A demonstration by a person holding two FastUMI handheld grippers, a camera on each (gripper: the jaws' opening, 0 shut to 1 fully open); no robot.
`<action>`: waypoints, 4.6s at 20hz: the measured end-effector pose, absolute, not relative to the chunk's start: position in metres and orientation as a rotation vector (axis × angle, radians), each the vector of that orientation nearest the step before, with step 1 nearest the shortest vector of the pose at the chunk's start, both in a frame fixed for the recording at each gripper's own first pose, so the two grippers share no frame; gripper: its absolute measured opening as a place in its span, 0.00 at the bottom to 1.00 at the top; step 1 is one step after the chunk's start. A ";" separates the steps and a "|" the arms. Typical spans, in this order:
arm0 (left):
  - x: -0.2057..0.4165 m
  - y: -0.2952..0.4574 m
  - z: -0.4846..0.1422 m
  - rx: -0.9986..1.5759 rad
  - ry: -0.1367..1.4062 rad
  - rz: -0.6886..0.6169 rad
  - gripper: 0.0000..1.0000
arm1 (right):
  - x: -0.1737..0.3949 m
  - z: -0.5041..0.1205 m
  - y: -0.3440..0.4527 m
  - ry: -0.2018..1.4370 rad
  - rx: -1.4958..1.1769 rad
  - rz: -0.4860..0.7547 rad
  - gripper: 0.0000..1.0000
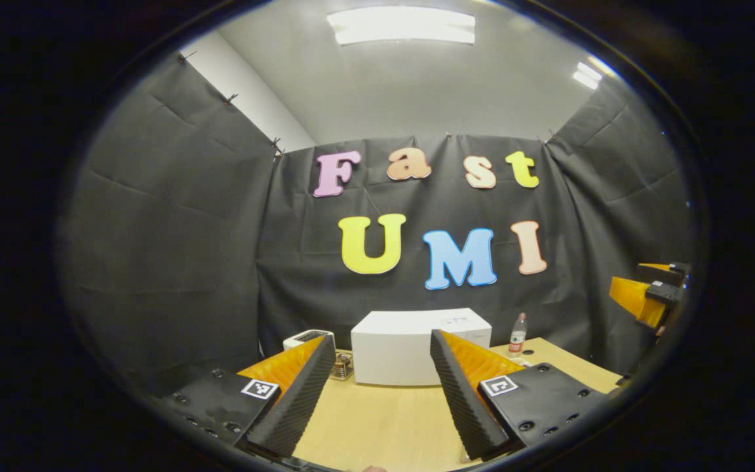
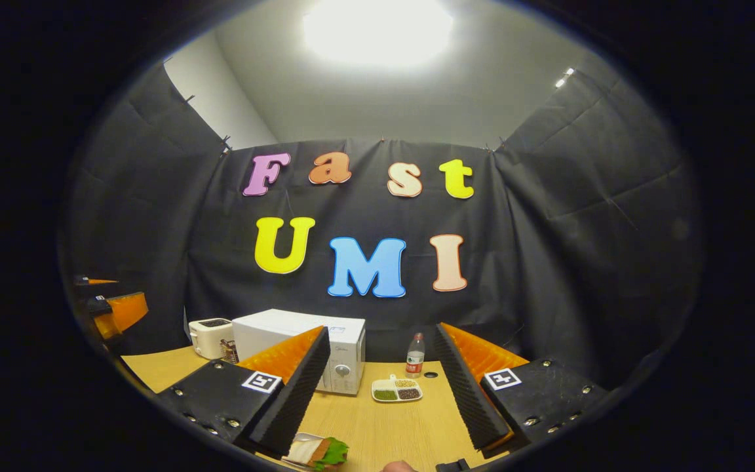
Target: Open the microwave oven with the left hand, put the food in, and close the microwave oven.
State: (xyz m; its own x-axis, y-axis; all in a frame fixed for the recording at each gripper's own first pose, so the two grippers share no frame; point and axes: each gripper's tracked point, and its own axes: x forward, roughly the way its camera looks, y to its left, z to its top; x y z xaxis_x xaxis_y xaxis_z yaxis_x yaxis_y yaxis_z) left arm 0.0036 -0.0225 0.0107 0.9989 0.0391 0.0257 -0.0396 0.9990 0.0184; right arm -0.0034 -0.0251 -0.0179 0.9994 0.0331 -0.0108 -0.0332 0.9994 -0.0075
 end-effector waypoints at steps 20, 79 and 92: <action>0.137 -0.116 -0.010 0.020 -0.040 -0.064 0.99 | 0.033 -0.027 -0.079 0.004 -0.007 -0.030 0.96; 0.404 -0.236 -0.266 0.050 0.335 -0.279 0.10 | 0.054 -0.059 -0.131 0.152 -0.128 -0.431 0.96; 0.294 -0.177 -0.253 0.054 0.319 -0.221 0.09 | 0.042 -0.051 -0.116 0.100 -0.065 -0.240 0.96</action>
State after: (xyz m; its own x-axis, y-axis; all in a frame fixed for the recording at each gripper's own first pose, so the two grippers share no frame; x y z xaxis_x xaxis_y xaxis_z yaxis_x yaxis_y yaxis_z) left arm 0.2937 -0.1767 -0.2532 0.9257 -0.2071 -0.3166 0.2241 0.9744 0.0180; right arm 0.0415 -0.1157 -0.0512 0.9664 -0.2402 -0.0914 0.2337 0.9693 -0.0763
